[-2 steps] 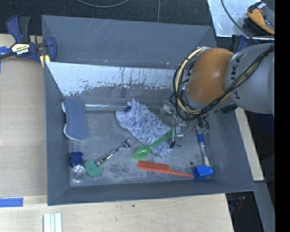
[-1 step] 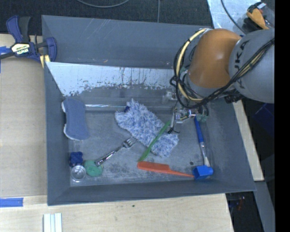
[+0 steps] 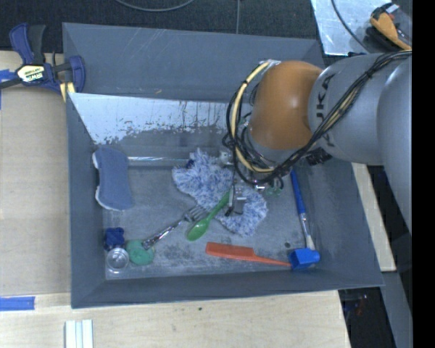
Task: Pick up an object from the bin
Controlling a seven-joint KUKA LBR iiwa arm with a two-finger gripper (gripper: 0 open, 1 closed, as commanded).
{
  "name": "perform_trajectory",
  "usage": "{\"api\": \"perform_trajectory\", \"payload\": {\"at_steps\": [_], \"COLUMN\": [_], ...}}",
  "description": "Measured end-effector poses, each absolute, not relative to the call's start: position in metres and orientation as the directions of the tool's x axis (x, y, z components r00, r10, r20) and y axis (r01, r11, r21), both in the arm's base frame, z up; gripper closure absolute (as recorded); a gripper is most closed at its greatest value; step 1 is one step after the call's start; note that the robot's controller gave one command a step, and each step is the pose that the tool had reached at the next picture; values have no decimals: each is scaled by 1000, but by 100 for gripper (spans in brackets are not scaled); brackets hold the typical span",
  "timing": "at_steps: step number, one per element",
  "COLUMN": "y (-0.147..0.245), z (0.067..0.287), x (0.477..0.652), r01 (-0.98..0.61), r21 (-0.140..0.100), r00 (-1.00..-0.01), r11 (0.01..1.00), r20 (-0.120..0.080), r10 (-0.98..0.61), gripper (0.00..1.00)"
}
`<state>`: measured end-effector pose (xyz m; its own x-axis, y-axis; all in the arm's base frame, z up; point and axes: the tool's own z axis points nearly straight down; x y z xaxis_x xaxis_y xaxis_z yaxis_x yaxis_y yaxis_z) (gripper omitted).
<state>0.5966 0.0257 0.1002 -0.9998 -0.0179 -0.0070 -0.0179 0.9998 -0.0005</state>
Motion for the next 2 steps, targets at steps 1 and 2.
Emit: {"api": "perform_trajectory", "payload": {"at_steps": [1, 2], "y": [53, 32], "z": [71, 74], "x": [608, 609], "r01": [205, 112], "r21": [-2, 0], "r00": [-979, -994], "r11": [979, 994], "r20": [-17, -15], "r10": [205, 112], "gripper": [0, 100]}}
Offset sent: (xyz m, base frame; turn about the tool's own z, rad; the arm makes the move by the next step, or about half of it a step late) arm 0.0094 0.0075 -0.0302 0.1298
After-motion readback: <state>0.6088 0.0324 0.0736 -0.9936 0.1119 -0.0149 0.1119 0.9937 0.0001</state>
